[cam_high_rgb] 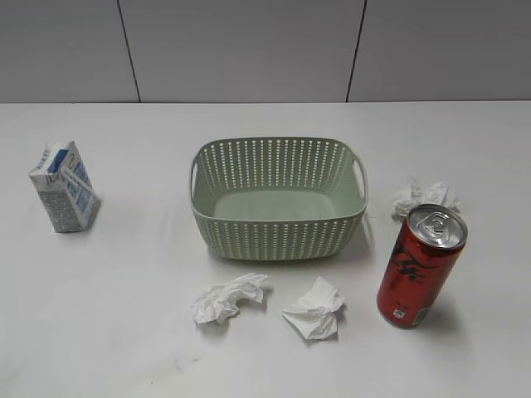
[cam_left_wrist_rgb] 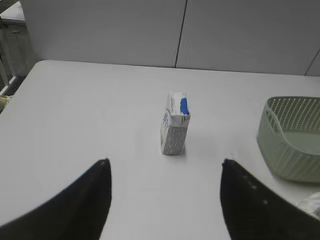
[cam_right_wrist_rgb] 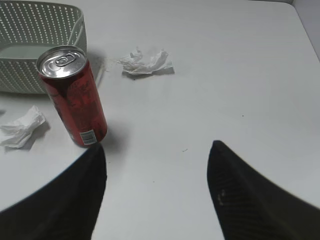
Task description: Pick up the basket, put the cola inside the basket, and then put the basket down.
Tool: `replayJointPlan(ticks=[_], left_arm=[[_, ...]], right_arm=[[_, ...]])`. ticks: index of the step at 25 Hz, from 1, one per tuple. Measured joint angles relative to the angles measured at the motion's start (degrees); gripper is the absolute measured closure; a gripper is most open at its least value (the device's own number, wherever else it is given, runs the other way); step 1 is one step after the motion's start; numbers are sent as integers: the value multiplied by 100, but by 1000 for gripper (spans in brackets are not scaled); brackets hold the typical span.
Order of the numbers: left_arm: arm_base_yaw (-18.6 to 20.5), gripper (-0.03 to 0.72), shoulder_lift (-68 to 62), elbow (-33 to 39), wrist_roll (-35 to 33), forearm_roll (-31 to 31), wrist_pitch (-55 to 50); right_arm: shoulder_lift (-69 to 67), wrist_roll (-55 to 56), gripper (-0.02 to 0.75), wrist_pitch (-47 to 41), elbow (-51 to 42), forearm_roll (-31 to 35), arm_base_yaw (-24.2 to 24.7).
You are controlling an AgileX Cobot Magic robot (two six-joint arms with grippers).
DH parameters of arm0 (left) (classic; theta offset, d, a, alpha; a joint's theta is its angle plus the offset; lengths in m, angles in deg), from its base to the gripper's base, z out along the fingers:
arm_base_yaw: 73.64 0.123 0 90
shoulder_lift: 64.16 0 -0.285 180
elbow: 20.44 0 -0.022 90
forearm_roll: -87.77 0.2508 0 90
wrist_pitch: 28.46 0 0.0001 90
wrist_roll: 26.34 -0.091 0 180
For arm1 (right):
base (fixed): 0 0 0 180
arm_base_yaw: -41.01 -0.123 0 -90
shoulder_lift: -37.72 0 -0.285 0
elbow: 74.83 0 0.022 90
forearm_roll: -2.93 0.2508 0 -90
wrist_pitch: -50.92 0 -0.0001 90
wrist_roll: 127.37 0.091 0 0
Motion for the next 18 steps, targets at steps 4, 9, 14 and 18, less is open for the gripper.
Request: replayJointPlan(ticks=[4,9,14,18], left_arm=[[0,172,-798,-185,0,-182,333],[-19,172,-2075,-540,-163,-363,808],[-329,172,-3353,-1167,-417,-579,1127],[-716,172,-4472,-1824,-449,-590,1018]], right_arm=[[0,0,241,0,0,0,0],[0,0,241,0,0,0,0],[0,0,241,0,0,0,0],[0,0,241,0,0,5,0]])
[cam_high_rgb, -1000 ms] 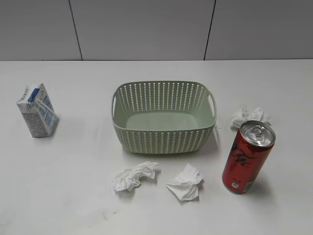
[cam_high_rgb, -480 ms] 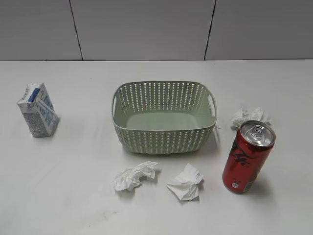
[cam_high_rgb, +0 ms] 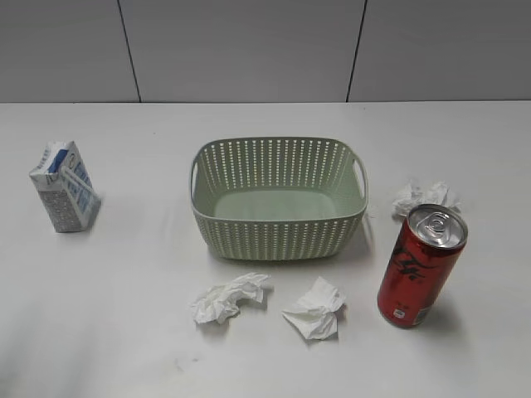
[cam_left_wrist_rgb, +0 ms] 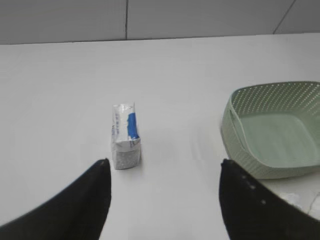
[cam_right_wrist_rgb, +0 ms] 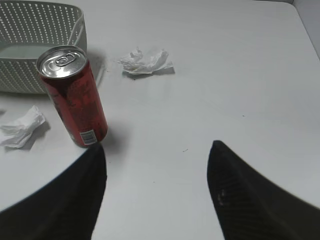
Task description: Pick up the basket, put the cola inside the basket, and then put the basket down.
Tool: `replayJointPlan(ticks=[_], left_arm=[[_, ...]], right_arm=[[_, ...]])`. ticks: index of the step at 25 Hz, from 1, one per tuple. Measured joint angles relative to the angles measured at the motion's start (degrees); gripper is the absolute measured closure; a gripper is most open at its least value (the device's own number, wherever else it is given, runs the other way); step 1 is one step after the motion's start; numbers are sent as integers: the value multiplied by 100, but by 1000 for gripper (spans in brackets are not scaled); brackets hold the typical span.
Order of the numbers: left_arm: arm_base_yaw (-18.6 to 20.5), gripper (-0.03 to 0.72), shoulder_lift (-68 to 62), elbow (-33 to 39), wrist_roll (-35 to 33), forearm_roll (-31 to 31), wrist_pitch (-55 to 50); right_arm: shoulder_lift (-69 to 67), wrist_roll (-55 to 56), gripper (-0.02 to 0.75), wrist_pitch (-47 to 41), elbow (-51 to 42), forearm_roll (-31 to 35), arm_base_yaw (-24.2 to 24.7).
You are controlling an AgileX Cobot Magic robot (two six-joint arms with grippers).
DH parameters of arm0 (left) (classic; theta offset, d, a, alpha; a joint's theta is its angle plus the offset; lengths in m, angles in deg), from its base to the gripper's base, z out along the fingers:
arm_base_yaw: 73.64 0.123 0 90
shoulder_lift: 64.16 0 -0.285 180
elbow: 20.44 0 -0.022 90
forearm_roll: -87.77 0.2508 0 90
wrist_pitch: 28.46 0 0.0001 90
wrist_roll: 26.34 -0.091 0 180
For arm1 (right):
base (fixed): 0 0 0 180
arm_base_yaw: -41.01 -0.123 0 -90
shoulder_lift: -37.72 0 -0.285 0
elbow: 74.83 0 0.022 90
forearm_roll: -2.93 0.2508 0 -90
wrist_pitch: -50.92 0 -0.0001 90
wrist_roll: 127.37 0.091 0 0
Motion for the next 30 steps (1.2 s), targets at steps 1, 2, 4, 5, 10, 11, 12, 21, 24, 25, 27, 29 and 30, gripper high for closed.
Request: replayJointPlan(ticks=[1,2,4,5,10,11,12,21,24,25,27,29,30], left_arm=[[-115,172,-303,-208,0,0,-48],[-212,172,-613,-432,-6,0,-121],[-438,172,-1201,-881,-6,-7,-320],[-542,172,-1526,-1143,-6,-14,-440],[-924,184,-2999,-2438,137,-43,-991],[-987,193,-3249,-2670,215,-37,-1148],[-1050,200,-3555,-2959,290,-33,-1333],[-1583,210,-5872,-4886,1299,636,-2537],[-1673,210,-6424,-5097,1403,642,-2572],[-1680,210,-6555,-5119,1422,642,-2572],[-1690,202,-6843,-5125,1442,664,-2572],[-1690,164,-7073,-5125,1446,692,-2559],[-1690,134,-7180,-5125,1446,687,-2520]], right_arm=[[0,0,241,0,0,0,0],[0,0,241,0,0,2,0],[0,0,241,0,0,16,0],[0,0,241,0,0,23,0],[0,0,242,0,0,38,0],[0,0,242,0,0,40,0],[0,0,242,0,0,40,0],[0,0,242,0,0,45,0],[0,0,242,0,0,45,0],[0,0,242,0,0,45,0],[0,0,242,0,0,45,0],[0,0,242,0,0,45,0],[0,0,242,0,0,45,0]])
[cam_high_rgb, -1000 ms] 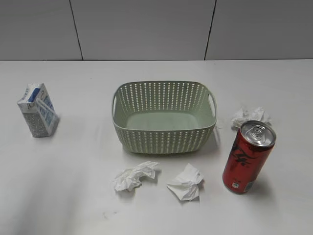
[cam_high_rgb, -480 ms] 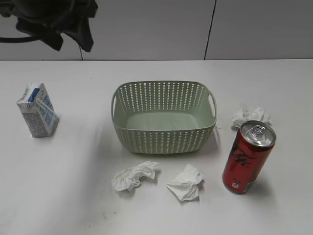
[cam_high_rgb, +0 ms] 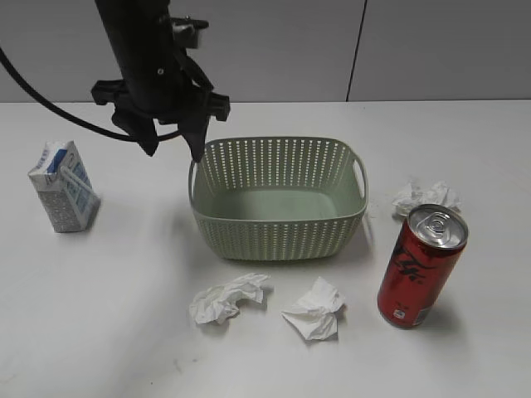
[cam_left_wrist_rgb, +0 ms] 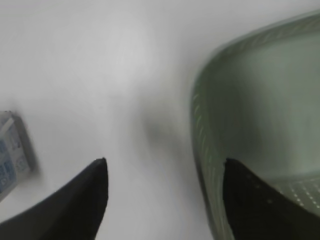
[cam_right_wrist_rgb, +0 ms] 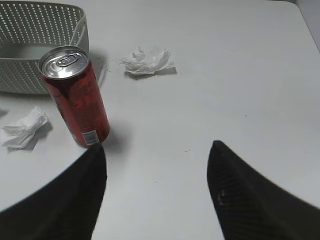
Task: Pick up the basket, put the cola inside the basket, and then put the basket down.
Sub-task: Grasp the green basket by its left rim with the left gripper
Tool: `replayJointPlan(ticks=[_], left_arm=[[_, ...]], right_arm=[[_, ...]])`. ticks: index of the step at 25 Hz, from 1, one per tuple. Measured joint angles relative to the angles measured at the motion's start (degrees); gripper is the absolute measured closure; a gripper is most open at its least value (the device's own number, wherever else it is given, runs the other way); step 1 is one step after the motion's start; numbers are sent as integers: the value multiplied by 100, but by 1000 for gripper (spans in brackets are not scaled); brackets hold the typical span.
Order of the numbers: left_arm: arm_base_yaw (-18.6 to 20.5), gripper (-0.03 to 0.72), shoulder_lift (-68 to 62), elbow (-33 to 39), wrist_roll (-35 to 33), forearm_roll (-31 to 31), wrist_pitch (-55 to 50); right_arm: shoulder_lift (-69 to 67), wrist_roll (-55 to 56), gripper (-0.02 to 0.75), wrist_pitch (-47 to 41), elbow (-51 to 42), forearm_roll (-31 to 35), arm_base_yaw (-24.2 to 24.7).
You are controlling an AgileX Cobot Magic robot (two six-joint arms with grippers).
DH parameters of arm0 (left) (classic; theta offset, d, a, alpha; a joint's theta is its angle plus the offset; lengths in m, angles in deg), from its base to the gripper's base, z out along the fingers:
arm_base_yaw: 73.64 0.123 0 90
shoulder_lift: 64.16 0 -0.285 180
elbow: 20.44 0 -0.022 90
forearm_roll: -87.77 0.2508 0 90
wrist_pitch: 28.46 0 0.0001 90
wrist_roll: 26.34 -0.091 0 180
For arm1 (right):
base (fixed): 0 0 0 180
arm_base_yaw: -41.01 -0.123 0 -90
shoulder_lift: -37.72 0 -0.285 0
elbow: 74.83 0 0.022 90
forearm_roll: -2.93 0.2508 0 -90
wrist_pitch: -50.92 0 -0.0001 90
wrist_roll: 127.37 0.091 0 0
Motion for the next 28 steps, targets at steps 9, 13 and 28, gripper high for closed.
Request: replayJointPlan(ticks=[9,13,28], left_arm=[[0,67,-593,-6,0,-276,463],[0,146,-834,-6,19,-318,398],[102,688,-870,-17,405,-1181,200]], right_arm=[[0,0,242,0,0,0,0],[0,0,242,0,0,0,0],[0,32,243,0,0,0,0]])
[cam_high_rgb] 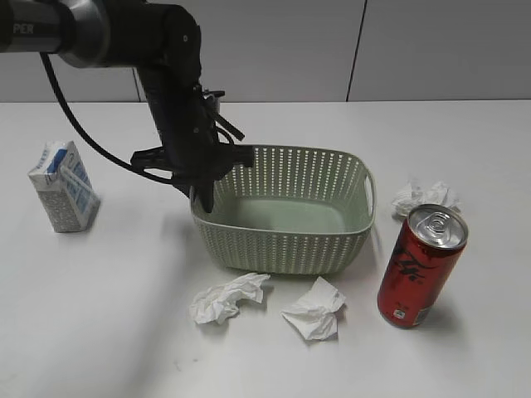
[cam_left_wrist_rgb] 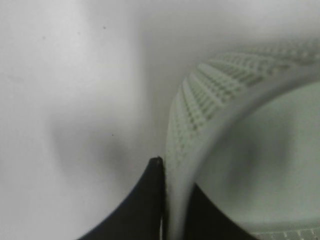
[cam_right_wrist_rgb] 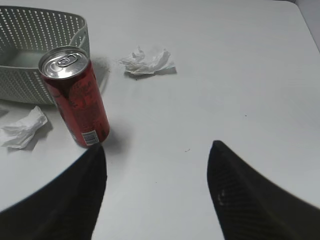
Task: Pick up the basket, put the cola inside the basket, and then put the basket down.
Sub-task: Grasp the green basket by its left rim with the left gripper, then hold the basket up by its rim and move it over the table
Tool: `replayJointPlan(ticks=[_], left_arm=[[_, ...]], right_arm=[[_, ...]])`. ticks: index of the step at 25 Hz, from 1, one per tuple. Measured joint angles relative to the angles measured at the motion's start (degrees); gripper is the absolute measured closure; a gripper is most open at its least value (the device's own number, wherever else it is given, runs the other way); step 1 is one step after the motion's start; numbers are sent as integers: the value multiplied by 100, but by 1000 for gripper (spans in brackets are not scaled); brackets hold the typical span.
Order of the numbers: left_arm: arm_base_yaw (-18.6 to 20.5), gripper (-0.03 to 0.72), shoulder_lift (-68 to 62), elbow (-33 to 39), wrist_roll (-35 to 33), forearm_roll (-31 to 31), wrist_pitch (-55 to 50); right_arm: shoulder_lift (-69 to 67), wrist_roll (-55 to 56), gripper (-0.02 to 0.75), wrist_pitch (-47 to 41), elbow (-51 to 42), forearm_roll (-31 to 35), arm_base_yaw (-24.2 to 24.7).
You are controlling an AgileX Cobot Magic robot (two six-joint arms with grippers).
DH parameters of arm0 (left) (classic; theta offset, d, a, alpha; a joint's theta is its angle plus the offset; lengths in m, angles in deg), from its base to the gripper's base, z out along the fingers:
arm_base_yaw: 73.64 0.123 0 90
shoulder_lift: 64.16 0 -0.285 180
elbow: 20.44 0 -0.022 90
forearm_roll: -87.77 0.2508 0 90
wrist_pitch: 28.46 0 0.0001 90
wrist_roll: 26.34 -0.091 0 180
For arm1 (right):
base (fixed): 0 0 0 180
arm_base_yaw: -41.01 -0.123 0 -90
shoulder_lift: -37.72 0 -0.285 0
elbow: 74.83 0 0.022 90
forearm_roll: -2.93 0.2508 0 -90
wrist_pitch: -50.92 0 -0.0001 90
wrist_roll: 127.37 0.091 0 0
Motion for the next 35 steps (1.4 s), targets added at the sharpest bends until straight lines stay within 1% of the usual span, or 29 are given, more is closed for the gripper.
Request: replayJointPlan(ticks=[2,7,16,20,23,28,31,35], left_arm=[[68,688,65,0,90,-138,-112],[193,688,532,0,122,-194,-294],[200,688,1241,25,509,-207,-407],[200,688,1658,258,679,-153,-408],[200,688,2047,679,847,-2,-408],[188,688,2787,1895,965,155,-322],[182,688,3168,2562,985,343,-33],[182,688,3438,3190,988,481,522]], right_arm=[[0,0,243,0,0,0,0],[0,0,243,0,0,0,0],[0,0,243,0,0,0,0],[0,5,243,0,0,0,0],[0,32,243,5,0,12,0],[-47,144,243,17,7,269,0],[-514,144,243,11,177,431,0],[-1624,-135,234,-94,720,794,0]])
